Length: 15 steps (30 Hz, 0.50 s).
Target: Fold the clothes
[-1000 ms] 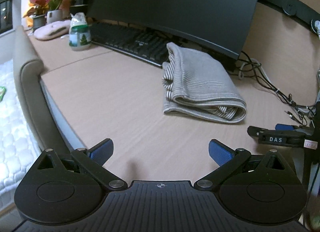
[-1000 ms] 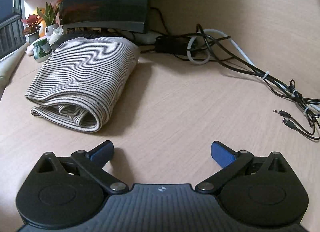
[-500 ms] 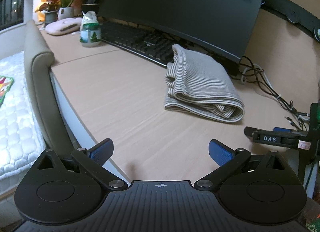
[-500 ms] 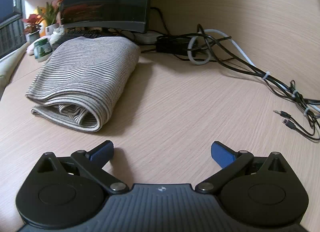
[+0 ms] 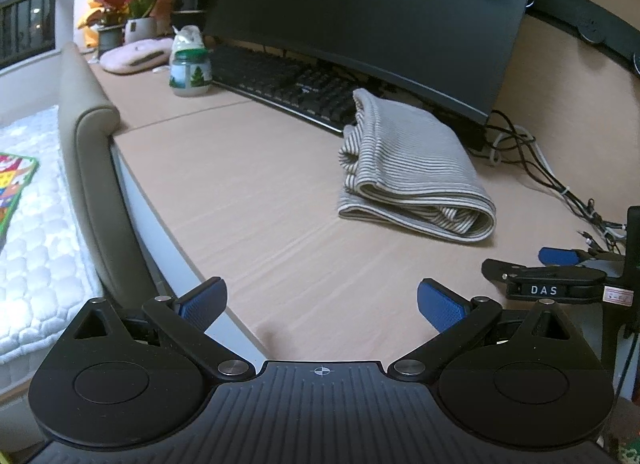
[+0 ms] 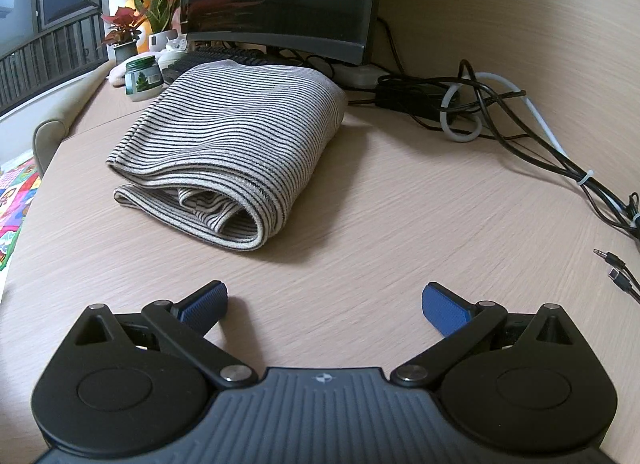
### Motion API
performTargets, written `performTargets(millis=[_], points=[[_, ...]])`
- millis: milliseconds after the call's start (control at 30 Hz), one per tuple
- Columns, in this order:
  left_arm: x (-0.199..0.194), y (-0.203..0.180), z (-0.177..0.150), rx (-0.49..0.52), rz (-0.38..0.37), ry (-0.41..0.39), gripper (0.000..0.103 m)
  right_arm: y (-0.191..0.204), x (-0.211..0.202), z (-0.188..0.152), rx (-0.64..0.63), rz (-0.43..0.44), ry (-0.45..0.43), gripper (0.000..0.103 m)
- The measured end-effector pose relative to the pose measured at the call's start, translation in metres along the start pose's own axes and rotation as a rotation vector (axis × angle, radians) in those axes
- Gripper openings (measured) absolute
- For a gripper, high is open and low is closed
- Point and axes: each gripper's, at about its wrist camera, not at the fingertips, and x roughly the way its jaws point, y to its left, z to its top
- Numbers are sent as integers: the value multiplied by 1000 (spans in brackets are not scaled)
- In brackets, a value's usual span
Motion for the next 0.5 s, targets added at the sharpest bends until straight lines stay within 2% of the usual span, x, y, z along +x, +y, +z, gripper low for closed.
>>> performTargets(millis=[500], points=[[2,-1,6,26,-9,-22,103,0,0,0,0,-1,0,103]])
